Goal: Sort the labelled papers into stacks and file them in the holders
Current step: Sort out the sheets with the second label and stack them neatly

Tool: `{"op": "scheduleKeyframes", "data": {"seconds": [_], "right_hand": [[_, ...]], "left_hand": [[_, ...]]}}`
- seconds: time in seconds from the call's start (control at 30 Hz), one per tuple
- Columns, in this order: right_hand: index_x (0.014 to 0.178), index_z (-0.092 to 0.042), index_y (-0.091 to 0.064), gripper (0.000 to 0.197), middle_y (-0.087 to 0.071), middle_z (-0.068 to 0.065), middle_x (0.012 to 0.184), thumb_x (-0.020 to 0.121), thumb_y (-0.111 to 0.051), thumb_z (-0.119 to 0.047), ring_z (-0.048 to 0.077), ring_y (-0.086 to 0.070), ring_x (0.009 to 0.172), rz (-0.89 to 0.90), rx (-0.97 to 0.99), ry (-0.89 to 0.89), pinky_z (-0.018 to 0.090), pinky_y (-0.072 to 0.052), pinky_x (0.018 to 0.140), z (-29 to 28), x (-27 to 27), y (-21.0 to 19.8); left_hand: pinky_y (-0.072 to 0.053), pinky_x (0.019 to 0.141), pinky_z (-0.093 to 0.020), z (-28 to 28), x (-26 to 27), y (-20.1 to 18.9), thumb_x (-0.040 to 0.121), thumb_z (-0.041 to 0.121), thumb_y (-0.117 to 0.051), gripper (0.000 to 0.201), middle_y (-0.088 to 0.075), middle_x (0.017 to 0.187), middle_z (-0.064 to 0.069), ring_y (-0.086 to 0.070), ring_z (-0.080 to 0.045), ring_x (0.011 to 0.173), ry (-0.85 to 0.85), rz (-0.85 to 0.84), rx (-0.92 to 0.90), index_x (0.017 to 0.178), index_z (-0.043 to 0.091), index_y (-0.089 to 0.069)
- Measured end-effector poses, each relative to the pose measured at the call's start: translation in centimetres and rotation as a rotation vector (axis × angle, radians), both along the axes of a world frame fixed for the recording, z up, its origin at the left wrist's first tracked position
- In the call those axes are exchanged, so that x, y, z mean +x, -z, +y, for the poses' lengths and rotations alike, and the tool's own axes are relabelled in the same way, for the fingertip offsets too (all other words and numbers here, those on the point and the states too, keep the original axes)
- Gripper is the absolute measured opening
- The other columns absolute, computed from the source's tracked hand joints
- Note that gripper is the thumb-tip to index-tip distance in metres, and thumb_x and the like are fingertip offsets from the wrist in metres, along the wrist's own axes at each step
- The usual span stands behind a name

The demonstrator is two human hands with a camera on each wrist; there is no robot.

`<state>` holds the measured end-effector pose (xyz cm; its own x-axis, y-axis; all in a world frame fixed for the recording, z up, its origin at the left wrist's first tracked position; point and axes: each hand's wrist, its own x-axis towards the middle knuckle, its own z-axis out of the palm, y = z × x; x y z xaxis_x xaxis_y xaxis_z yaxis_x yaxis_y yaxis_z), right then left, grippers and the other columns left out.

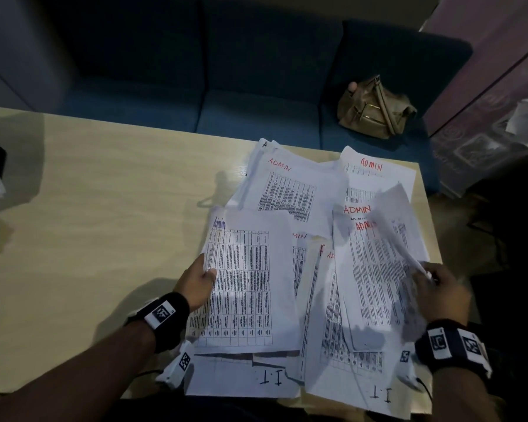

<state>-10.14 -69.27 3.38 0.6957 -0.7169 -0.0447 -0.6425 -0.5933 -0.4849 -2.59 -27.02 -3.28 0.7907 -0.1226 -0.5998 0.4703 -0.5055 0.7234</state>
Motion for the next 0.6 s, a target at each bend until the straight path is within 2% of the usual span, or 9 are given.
{"op": "scheduleKeyframes", "data": {"seconds": [0.07,0.17,0.3,0.37,0.43,0.5,0.53,0.57,0.6], "right_hand": [[0.099,-0.010,-0.069,0.018,-0.065,0.018,0.089,0.087,-0.066,-0.023,0.039,-0.061,0.092,0.036,0.006,-0.022,0.036,-0.045,0.077,-0.3,0.7,-0.9],[0.104,-0.003,-0.068,0.025,-0.063,0.022,0.109,0.086,-0.067,-0.020,0.039,-0.058,0.102,-0.003,0.004,-0.024,0.039,-0.045,0.087,-1.0,1.0,-0.8],[0.095,0.005,-0.068,0.027,-0.058,0.026,0.112,0.083,-0.059,-0.018,0.044,-0.058,0.101,-0.092,-0.084,-0.093,0.045,-0.045,0.089,-0.2,0.3,-0.7],[0.095,0.005,-0.065,0.034,-0.058,0.030,0.107,0.080,-0.050,-0.021,0.046,-0.058,0.097,-0.159,-0.134,-0.117,0.047,-0.046,0.085,0.6,0.1,-1.7],[0.100,-0.003,-0.062,0.035,-0.063,0.030,0.096,0.083,-0.047,-0.030,0.045,-0.060,0.091,-0.227,-0.091,-0.067,0.044,-0.047,0.078,1.2,0.4,-3.4],[0.099,-0.011,-0.060,0.027,-0.064,0.024,0.088,0.087,-0.052,-0.034,0.040,-0.062,0.088,-0.328,-0.002,-0.017,0.036,-0.044,0.072,1.7,1.0,-4.8],[0.098,-0.012,-0.060,0.023,-0.063,0.020,0.086,0.088,-0.054,-0.032,0.036,-0.062,0.085,-0.375,0.047,-0.006,0.032,-0.042,0.069,1.9,1.4,-5.4],[0.097,-0.010,-0.061,0.024,-0.063,0.019,0.085,0.088,-0.055,-0.032,0.031,-0.061,0.083,-0.397,0.086,0.008,0.030,-0.041,0.067,2.1,2.1,-5.3],[0.097,-0.007,-0.061,0.031,-0.064,0.021,0.087,0.086,-0.055,-0.035,0.028,-0.060,0.083,-0.396,0.122,0.006,0.031,-0.040,0.068,2.5,2.6,-5.1]], "left_hand": [[-0.030,0.114,-0.048,0.0,-0.1,0.1,0.101,0.019,-0.039,0.046,-0.039,0.151,-0.007,-0.037,-0.028,0.138,-0.013,0.001,0.001,0.146,0.021,-0.031],[-0.028,0.115,-0.047,-0.1,0.0,0.3,0.101,0.021,-0.039,0.048,-0.037,0.152,-0.007,-0.035,-0.027,0.140,-0.010,-0.003,0.006,0.148,0.021,-0.029],[-0.029,0.115,-0.046,0.0,0.0,0.2,0.101,0.020,-0.040,0.047,-0.039,0.151,-0.007,-0.036,-0.026,0.139,-0.006,0.001,-0.004,0.147,0.020,-0.030],[-0.031,0.114,-0.045,0.0,0.0,-0.2,0.101,0.018,-0.040,0.046,-0.041,0.150,-0.007,-0.038,-0.026,0.137,-0.008,-0.019,-0.023,0.146,0.021,-0.032],[-0.034,0.111,-0.046,-0.1,0.0,-0.8,0.101,0.016,-0.039,0.045,-0.045,0.146,-0.009,-0.042,-0.029,0.134,-0.028,-0.035,-0.051,0.145,0.021,-0.033],[-0.040,0.106,-0.042,-0.1,0.1,-1.6,0.102,0.016,-0.039,0.044,-0.048,0.143,-0.010,-0.048,-0.030,0.128,-0.057,-0.050,-0.058,0.145,0.019,-0.034],[-0.043,0.101,-0.037,-0.2,0.1,-2.1,0.102,0.017,-0.039,0.044,-0.047,0.144,-0.007,-0.050,-0.026,0.124,-0.075,-0.057,-0.062,0.146,0.018,-0.032],[-0.043,0.095,-0.032,-0.4,0.3,-2.5,0.102,0.018,-0.039,0.045,-0.046,0.144,-0.004,-0.051,-0.022,0.120,-0.089,-0.060,-0.074,0.147,0.018,-0.031],[-0.043,0.096,-0.030,-0.5,0.4,-2.7,0.103,0.019,-0.039,0.046,-0.045,0.144,-0.003,-0.050,-0.021,0.120,-0.109,-0.059,-0.095,0.147,0.018,-0.031]]}}
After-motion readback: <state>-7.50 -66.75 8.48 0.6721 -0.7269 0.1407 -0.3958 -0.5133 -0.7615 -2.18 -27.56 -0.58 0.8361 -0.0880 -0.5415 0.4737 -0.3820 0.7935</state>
